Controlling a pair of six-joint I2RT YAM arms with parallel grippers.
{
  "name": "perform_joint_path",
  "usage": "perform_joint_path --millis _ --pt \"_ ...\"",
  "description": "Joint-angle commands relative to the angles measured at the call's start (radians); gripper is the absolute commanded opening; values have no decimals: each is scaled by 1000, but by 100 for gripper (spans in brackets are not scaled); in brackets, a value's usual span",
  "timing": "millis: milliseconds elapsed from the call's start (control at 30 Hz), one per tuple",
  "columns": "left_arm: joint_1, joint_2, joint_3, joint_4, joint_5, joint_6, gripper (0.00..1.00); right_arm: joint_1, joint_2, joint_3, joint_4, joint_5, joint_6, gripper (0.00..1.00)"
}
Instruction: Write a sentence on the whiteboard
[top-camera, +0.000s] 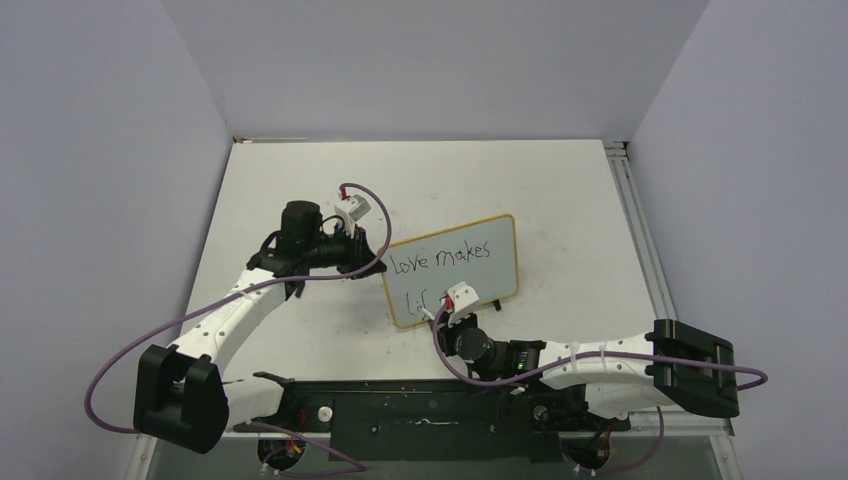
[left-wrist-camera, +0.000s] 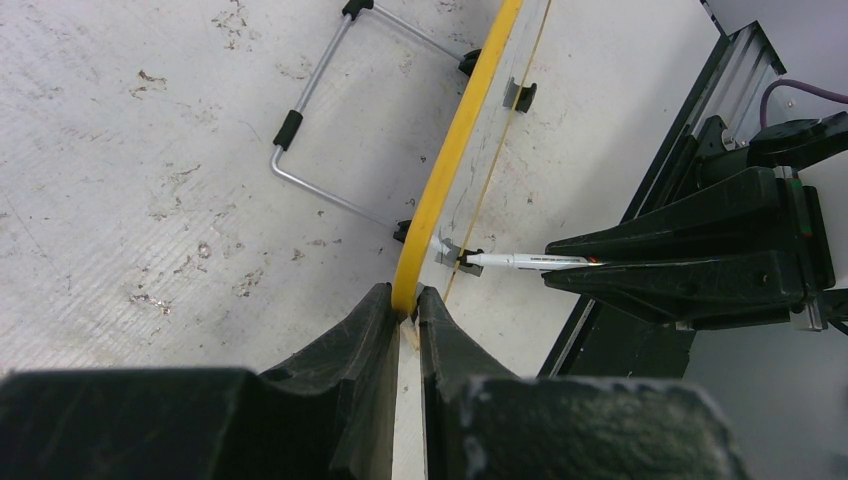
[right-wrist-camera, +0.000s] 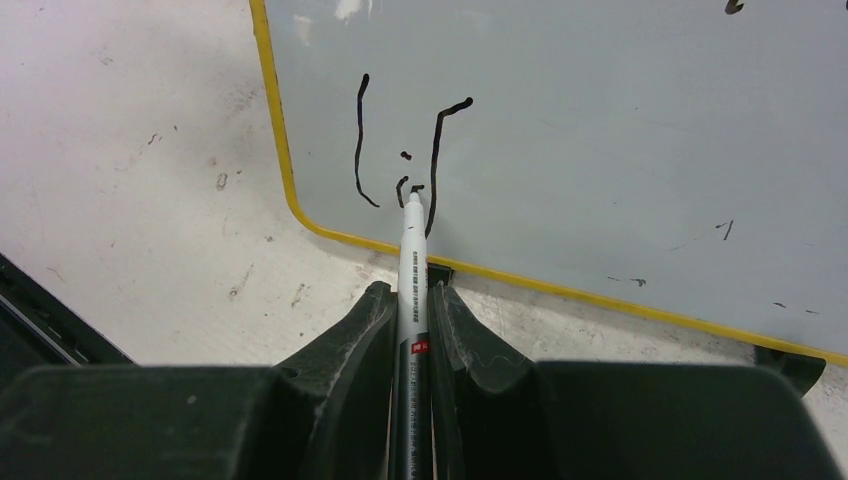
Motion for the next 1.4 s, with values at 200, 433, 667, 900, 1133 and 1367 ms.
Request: perform_joint_path --millis 200,433,667,900,1133,1367 --pt "-4 1 35 2 0 -3 0 -4 -18 9 -13 52 19 5" --pt "-3 0 36 3 0 -3 0 -6 -66 -1 -63 81 28 5" --pt "-4 0 35 2 0 -3 0 -4 -119 -15 -61 75 17 5" --pt "-4 1 34 2 -1 -3 0 -5 -103 -24 -59 71 25 5" --pt "-5 5 36 3 2 -5 0 -8 -84 -31 -38 63 28 5" --pt "-5 10 36 4 2 -5 0 -25 -73 -37 -22 49 21 5"
